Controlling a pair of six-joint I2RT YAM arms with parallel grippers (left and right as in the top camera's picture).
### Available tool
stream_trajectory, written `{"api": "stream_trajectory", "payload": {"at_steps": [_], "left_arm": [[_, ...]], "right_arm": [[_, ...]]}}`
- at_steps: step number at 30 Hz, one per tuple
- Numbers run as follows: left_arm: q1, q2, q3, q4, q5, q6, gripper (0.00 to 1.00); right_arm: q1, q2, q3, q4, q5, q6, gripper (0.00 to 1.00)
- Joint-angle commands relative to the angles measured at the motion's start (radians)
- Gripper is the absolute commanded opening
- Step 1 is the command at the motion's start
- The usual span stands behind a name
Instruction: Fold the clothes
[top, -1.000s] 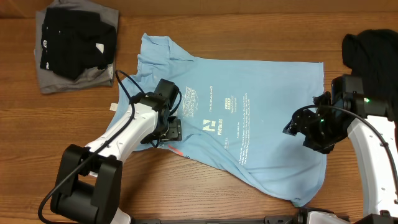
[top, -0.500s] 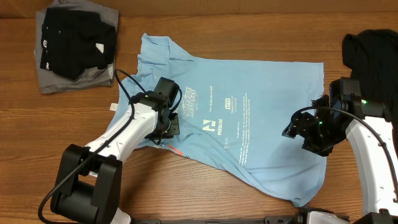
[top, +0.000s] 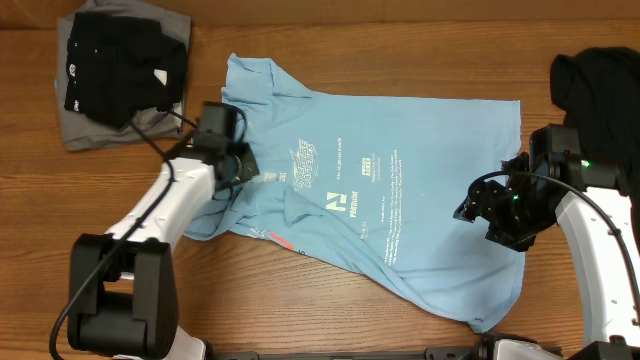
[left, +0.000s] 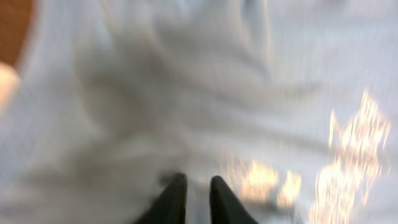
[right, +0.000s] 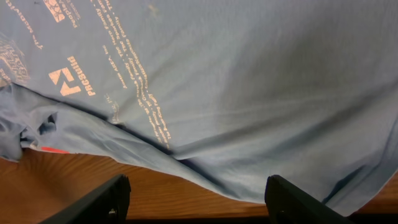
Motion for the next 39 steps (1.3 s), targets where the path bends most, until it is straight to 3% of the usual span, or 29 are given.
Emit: {"api": "stream_trajectory", "payload": {"at_steps": [1,5,12,14,16,17,25,39], "left_arm": [[0.079,0.011,-0.002,0.050,0.000,0.024,0.22],[0.164,0.010,0.057,-0.043,0.068,0.041,0.29],[0.194,0.009,0.220,-0.454,0.289,0.129,0.30],[0.176,0.009,0.221,-0.507,0.365,0.181,0.43],[0.150,0.009,0.215,-0.546,0.369,0.197,0.73],[0.135,0.009,0.208,-0.554,0.356,0.197,0.78],[0.056,0.011,0.129,-0.488,0.311,0.196,0.77],[0.052,0.024,0.068,-0.364,0.196,0.227,0.75]], "right_arm": [[0.005,-0.020,-0.004,-0.006,-0.002,0.015,0.73],[0.005,-0.020,-0.004,-0.016,-0.002,0.015,0.74],[0.005,-0.020,-0.004,0.020,-0.002,0.016,0.75],[0.005,-0.020,-0.004,0.033,-0.002,0.016,0.77],[0.005,-0.020,-0.004,0.040,-0.003,0.016,0.77],[0.005,-0.020,-0.004,0.040,-0.003,0.016,0.77],[0.005,-0.020,-0.004,0.040,-0.002,0.016,0.77],[0.005,-0.020,-0.004,0.033,-0.002,0.015,0.78]]}}
